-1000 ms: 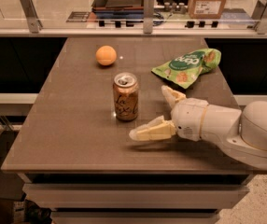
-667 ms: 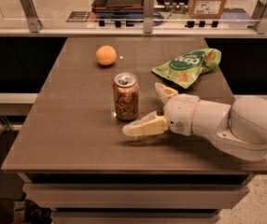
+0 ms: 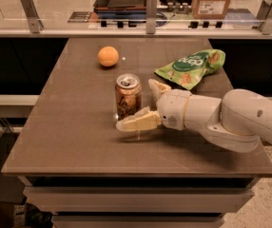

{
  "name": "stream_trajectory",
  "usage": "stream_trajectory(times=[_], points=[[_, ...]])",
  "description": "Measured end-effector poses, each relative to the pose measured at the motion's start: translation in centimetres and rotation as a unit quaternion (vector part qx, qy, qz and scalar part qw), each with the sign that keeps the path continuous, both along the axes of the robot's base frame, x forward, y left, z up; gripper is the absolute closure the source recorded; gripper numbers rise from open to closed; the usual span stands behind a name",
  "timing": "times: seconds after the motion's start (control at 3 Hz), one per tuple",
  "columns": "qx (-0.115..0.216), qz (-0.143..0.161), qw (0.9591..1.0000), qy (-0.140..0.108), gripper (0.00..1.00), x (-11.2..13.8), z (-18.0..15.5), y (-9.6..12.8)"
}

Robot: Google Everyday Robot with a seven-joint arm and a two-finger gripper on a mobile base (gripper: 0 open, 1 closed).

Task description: Pick orange can

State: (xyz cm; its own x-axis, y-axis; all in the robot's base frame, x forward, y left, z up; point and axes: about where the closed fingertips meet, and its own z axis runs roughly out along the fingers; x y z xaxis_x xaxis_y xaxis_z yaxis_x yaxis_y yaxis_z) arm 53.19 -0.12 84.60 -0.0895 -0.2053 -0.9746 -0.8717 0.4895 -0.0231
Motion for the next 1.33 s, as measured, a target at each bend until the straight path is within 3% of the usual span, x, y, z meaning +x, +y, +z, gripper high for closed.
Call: stream_trajectory(times=[0.33,0.67,1.33], points=[[0.006,0.008,1.0000,-0.002,0.00,0.7,0.5,1.4],[0.010,0.014,0.9998,-0.005,0.17,1.1,1.0,2.6],[0.009,0.025,0.9996,-0.009,0.64,1.2,1.4,3.5]])
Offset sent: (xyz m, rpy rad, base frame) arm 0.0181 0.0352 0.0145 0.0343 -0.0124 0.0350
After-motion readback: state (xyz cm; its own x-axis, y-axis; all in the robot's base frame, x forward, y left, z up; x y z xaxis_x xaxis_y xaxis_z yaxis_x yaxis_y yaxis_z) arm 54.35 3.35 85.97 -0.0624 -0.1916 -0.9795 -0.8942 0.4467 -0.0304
